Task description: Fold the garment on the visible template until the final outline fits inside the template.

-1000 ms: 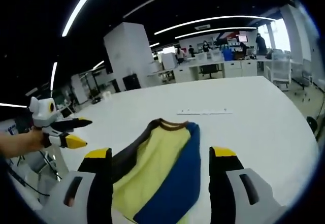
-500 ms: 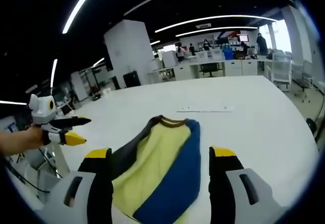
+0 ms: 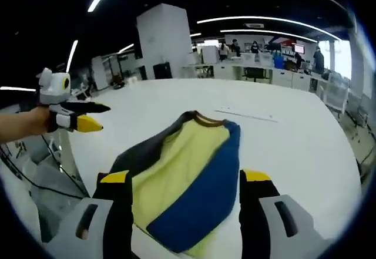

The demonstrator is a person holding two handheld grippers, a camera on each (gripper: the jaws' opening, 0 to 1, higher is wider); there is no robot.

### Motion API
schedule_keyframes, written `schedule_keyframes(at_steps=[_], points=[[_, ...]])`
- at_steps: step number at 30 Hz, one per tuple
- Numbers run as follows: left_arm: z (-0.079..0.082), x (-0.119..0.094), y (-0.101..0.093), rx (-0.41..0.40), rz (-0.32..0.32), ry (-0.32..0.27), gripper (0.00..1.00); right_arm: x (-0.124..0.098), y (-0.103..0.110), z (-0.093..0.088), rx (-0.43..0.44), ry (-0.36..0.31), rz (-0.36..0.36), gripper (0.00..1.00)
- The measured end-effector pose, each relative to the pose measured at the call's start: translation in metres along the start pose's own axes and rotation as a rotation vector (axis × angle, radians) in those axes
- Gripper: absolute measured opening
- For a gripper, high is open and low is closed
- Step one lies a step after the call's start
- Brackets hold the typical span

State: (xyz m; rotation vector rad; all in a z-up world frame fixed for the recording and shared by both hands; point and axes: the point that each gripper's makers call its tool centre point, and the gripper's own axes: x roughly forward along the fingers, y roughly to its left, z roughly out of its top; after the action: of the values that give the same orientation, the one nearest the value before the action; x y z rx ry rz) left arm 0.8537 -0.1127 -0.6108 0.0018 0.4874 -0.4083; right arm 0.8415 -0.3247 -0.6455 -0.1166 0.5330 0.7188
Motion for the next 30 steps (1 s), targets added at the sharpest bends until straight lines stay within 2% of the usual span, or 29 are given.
schedule_keyframes(at_steps=[3, 5, 10, 13, 15, 20, 30], points=[[-0.003, -0.001, 0.002, -0.013, 0.007, 0.0, 0.84, 0.006, 0.007, -0.015, -0.036, 0.03, 0.002, 0.69], [-0.004, -0.002, 0.003, -0.018, 0.012, 0.001, 0.83, 0.01, 0.01, -0.032, -0.067, 0.084, 0.0, 0.68], [-0.013, -0.004, 0.007, -0.033, 0.022, 0.014, 0.83, 0.018, 0.023, -0.047, -0.055, 0.112, 0.03, 0.68], [-0.017, -0.006, 0.009, -0.042, 0.028, 0.02, 0.83, 0.021, 0.023, -0.055, -0.068, 0.126, 0.021, 0.65], [-0.019, -0.007, 0.01, -0.049, 0.032, 0.021, 0.83, 0.022, 0.023, -0.057, -0.027, 0.124, 0.012, 0.65], [-0.025, -0.009, 0.013, -0.072, 0.044, 0.026, 0.83, 0.028, 0.031, -0.066, -0.012, 0.136, 0.03, 0.63], [-0.038, -0.014, 0.021, -0.097, 0.059, 0.054, 0.82, 0.044, 0.041, -0.106, -0.042, 0.254, 0.049, 0.6]])
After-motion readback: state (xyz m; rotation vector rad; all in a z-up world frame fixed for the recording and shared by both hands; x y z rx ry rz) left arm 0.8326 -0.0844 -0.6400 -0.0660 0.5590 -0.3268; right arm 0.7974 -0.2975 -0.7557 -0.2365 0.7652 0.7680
